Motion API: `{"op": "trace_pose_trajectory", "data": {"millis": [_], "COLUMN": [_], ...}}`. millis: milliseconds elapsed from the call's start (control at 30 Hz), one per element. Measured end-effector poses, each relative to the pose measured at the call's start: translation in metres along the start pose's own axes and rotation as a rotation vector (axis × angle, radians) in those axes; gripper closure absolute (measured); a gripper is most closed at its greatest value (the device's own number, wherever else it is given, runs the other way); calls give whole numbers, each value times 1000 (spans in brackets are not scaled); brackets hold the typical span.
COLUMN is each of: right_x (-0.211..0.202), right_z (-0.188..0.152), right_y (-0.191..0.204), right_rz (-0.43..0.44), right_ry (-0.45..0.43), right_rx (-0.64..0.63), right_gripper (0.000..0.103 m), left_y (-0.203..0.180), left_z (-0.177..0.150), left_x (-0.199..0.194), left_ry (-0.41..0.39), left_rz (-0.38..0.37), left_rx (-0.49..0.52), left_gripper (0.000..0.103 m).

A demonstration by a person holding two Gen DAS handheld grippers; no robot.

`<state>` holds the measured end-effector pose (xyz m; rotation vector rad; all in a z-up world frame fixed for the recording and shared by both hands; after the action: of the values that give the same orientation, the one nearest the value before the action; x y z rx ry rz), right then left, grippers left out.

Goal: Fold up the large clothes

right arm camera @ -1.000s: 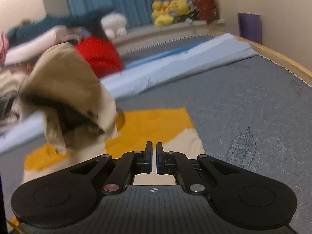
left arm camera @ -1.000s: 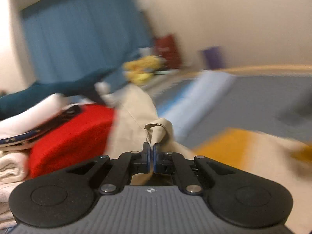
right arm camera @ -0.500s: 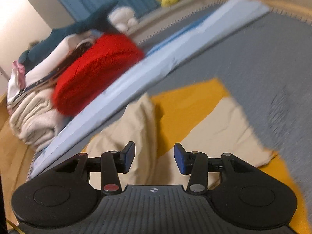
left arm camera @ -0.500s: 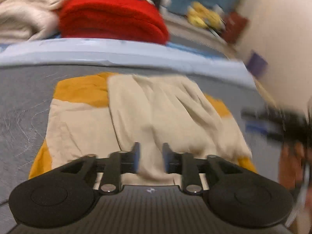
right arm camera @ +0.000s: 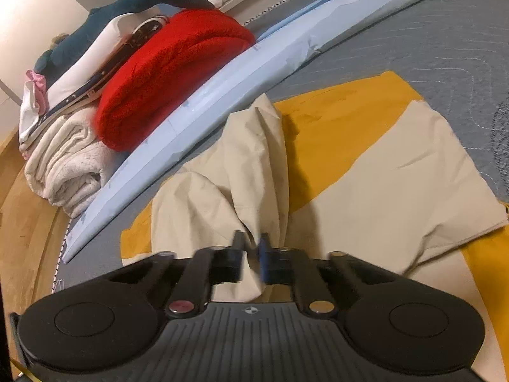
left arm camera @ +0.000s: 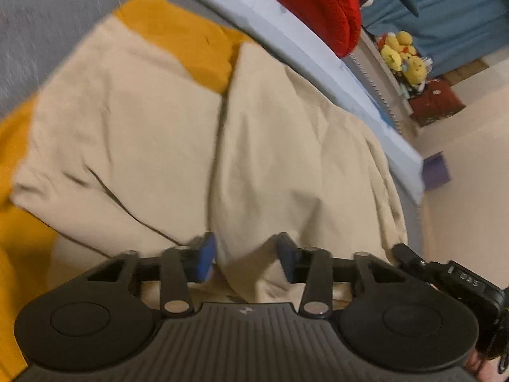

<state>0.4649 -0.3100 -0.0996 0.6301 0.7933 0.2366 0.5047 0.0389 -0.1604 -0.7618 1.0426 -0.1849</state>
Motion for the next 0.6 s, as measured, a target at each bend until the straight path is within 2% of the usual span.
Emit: {"op": "trace_pose_trajectory", "data": {"millis": [33, 67, 133, 233, 300, 333, 400, 433, 467, 500, 533, 567, 600], "right_x": [-2, -5, -13, -29, -36, -33, -16, -6, 4, 10, 14, 14, 12], "right_z": [1, 2, 4, 10, 9, 6, -6, -14, -24, -31, -35, -35, -34], "right_y": [1, 1, 0, -4, -8, -10, -18, -26, -38, -45, -48, -47, -43], "right_rz": [5, 15, 55, 158, 168, 128, -16, -84, -143, -167, -179, -190, -200], "right_ry": [-13, -29, -69, -153, -178, -157, -48, 9, 82, 123, 137, 132, 120], "right_rx": [-3, -6, 16, 102, 124, 113, 73, 84, 116, 145, 167, 157, 128], "right_gripper": [101, 101, 102, 102, 102, 102, 102, 102, 102, 102, 102, 102, 101], "left_y": [0, 0, -9, -34, -42, -42, -29, -17, -7, -3, -6, -14, -25], "left_z": [-2, -2, 3, 19, 23, 19, 7, -3, -13, -18, -20, -18, -17], "left_x": [2, 3, -10, -49, -64, -63, -36, -15, 0, 5, 3, -1, -8], "left_ry": [13, 13, -54, -228, -291, -275, -123, -2, 80, 89, 66, 40, 3], "left_rz": [-13, -17, -21, -84, -128, -127, -36, 59, 160, 216, 225, 209, 189], "left_rx": [-3, 0, 26, 136, 187, 191, 179, 177, 189, 209, 233, 265, 309], "left_gripper": [82, 101, 102, 102, 102, 102, 96, 91, 83, 76, 76, 75, 70]}}
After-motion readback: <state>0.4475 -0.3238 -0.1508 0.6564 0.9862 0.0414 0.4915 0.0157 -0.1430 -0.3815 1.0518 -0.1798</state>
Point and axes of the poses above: each gripper's, at about its wrist camera, not at the fingertips, and x roughly the way its jaws point, y to its left, z to its top, the point moved 4 cm from there along x, roughly the way its jaws point, and after that the axes turned 3 degrees about -x, right-handed, at the moved point
